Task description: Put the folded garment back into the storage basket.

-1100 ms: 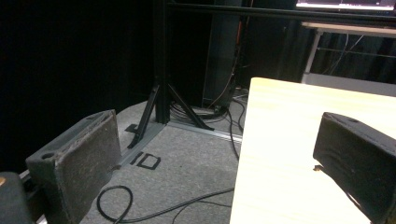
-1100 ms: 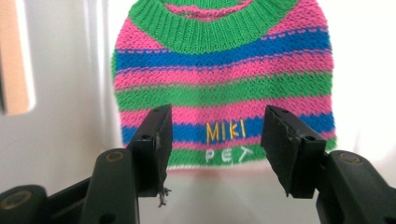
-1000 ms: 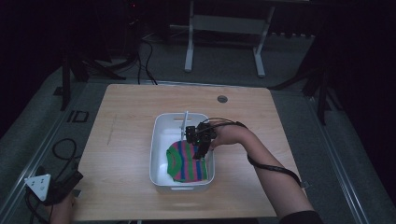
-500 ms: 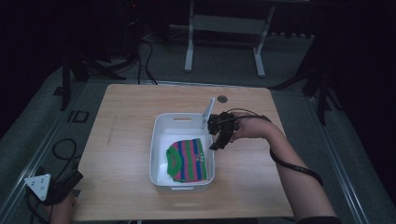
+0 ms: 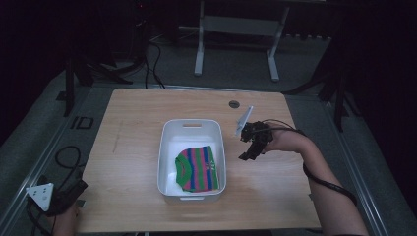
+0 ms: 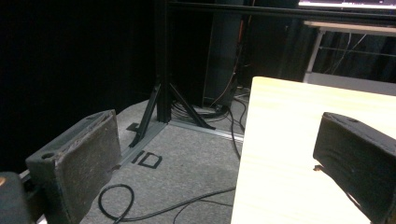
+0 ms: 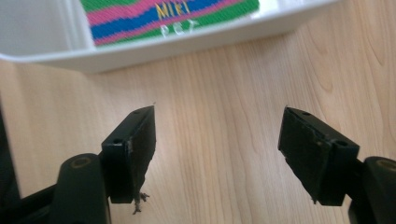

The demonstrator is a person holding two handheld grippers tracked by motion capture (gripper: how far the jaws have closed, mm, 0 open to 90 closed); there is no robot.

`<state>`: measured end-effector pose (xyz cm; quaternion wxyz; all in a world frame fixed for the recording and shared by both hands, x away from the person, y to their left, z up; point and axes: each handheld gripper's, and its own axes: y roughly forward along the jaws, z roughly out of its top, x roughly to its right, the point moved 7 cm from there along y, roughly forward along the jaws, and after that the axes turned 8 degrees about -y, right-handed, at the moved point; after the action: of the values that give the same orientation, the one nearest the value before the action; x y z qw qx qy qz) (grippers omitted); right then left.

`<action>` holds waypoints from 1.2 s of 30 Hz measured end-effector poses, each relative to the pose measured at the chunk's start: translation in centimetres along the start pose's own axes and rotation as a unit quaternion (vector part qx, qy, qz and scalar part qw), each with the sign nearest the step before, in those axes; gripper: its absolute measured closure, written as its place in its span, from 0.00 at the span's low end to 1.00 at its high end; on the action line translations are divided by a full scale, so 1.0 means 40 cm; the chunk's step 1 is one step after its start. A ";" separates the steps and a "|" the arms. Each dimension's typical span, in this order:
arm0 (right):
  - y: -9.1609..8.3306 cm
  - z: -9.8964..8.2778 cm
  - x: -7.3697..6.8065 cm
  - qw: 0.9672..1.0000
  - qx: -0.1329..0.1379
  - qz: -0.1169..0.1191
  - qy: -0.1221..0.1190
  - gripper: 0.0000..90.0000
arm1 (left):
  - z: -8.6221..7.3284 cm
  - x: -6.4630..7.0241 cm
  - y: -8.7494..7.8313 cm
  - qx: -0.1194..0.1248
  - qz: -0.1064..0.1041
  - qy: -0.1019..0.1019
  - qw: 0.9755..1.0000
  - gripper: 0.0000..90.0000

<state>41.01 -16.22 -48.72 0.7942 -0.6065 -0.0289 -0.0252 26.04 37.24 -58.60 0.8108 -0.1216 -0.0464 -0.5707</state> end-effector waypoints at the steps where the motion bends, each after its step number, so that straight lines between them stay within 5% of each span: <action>1: 0.003 -0.010 0.000 1.000 0.002 -0.006 0.004 0.30 | 0.000 0.000 0.000 0.000 0.000 0.000 1.000 0.02; 7: 0.024 -0.062 -0.010 0.999 0.017 -0.007 0.029 0.25 | 0.000 -0.001 0.000 0.000 0.000 0.000 1.000 0.02; 12: 0.049 -0.131 -0.002 0.995 0.057 -0.021 0.082 0.19 | 0.000 0.001 0.000 0.000 0.000 0.003 1.000 0.02; 16: 0.058 -0.180 -0.004 0.988 0.093 -0.023 0.117 0.14 | 0.000 0.001 0.000 0.000 0.000 0.003 1.000 0.02; 20: 0.066 -0.228 0.002 0.978 0.124 -0.071 0.150 0.12 | 0.000 0.001 0.000 0.000 0.001 0.003 1.000 0.02; 24: 0.083 -0.277 0.008 0.965 0.137 -0.115 0.192 0.12 | 0.000 0.000 0.000 0.000 0.001 0.001 1.000 0.02; 29: 0.099 -0.335 0.017 0.938 0.171 -0.158 0.257 0.12 | 0.000 0.000 0.000 0.000 0.001 0.001 1.000 0.02; 31: 0.109 -0.358 0.017 0.930 0.170 -0.178 0.273 0.12 | 0.000 0.000 0.000 0.000 0.001 0.001 1.000 0.02; 36: 0.120 -0.405 0.008 0.897 0.183 -0.236 0.325 0.12 | 0.000 0.000 0.000 0.000 0.001 0.001 1.000 0.02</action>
<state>41.94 -30.58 -57.55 0.8272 -0.3836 0.0845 -0.4018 26.05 37.24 -58.60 0.8113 -0.1212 -0.0456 -0.5700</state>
